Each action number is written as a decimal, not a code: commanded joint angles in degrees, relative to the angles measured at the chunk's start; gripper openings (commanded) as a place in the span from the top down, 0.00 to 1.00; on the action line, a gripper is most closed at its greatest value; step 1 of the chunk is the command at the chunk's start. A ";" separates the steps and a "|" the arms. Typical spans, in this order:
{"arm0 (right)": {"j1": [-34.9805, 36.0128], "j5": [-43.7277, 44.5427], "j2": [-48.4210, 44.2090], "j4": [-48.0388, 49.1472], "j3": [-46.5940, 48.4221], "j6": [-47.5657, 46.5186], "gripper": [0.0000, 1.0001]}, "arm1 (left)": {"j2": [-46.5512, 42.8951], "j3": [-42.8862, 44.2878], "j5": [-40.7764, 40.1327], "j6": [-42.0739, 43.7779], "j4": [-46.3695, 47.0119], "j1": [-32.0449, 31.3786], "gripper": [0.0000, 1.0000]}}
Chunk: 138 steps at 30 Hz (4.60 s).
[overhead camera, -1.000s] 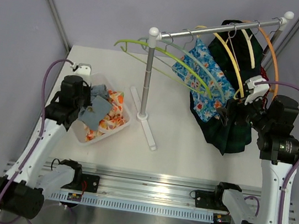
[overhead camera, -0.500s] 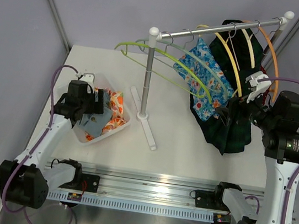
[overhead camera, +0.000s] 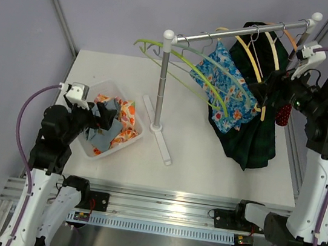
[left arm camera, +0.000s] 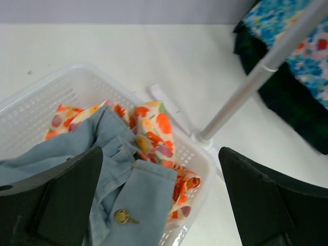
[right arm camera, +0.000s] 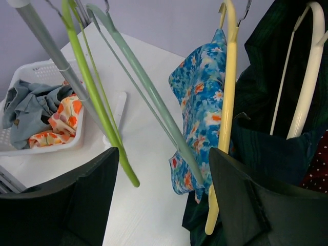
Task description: Remove the skirt from the hanger
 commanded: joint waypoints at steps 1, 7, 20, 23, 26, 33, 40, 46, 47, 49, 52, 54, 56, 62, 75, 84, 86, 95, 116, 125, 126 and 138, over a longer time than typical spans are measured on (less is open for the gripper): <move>-0.25 -1.60 6.48 -0.79 6.58 4.18 0.24 | -5.37 -6.95 10.46 -0.08 6.09 0.15 0.01; -0.25 6.39 13.61 1.58 12.66 2.42 0.34 | -10.13 -11.54 10.74 1.23 6.63 0.15 0.01; 0.89 6.13 21.27 3.69 12.32 -0.04 0.42 | -9.96 -12.07 10.64 2.11 6.63 0.15 0.01; 1.68 6.04 21.62 4.04 11.44 -0.48 0.47 | -10.04 -12.06 10.64 2.11 6.45 0.15 0.01; 3.17 7.79 22.23 4.05 10.82 -1.62 0.51 | -10.22 -12.07 10.73 2.11 6.54 0.15 0.01; 7.31 16.66 23.38 3.87 11.26 -3.73 0.75 | -10.66 -12.24 10.99 2.11 6.54 0.15 0.01; 7.48 15.98 22.68 4.13 14.77 -2.68 1.00 | -11.01 -12.42 11.70 2.03 6.89 0.15 0.01; 7.48 11.58 20.13 7.29 17.85 2.24 1.00 | -12.59 -14.52 12.48 1.15 10.65 0.15 0.01; 7.48 11.23 19.86 7.99 18.20 2.68 1.00 | -13.46 -15.05 13.10 1.15 11.45 0.15 0.01; 7.48 10.00 18.90 8.61 18.65 3.65 1.00 | -14.17 -16.28 14.50 1.15 13.20 0.15 0.01; 7.48 9.38 18.02 8.70 18.56 3.91 1.00 | -15.32 -17.86 16.17 1.24 15.75 0.15 0.01; 7.48 9.29 17.32 8.18 17.60 3.39 1.00 | -16.37 -18.83 17.23 1.24 17.43 0.15 0.01; 7.48 9.47 16.70 8.00 16.37 2.95 1.00 | -16.99 -20.15 18.29 0.71 20.06 0.15 0.01; 7.48 10.35 11.52 8.79 7.85 -0.21 1.00 | -16.82 -20.68 22.24 -1.05 24.02 -0.81 0.01; 7.48 9.03 -5.79 8.70 -13.42 -4.18 1.00 | -7.07 -14.52 2.23 7.65 19.63 -28.20 0.01; 7.48 4.99 -12.47 9.49 -26.95 1.53 1.00 | 4.26 -22.78 -27.37 7.74 43.57 -62.75 0.01; 7.48 3.85 -13.53 10.46 -29.41 3.90 1.00 | 10.49 -24.18 -32.57 8.88 50.71 -70.22 0.01; 7.48 -0.02 -16.35 14.24 -37.16 11.28 1.00 | 47.91 -11.73 -47.45 12.04 82.37 -80.70 0.01; 7.57 -2.75 -18.02 16.17 -40.06 12.97 1.00 | 73.36 9.38 -55.01 13.54 85.81 -79.83 0.34; 7.39 -2.40 -18.37 15.56 -39.89 12.70 1.00 | 73.98 11.23 -57.03 15.29 86.16 -78.42 0.92; 7.40 -2.14 -18.37 15.47 -39.71 12.44 1.00 | 73.80 11.14 -58.16 15.82 86.86 -78.42 0.98; 7.39 14.03 -17.14 17.66 -42.61 2.86 1.00 | 43.33 -0.37 -51.77 15.84 64.70 -82.64 1.00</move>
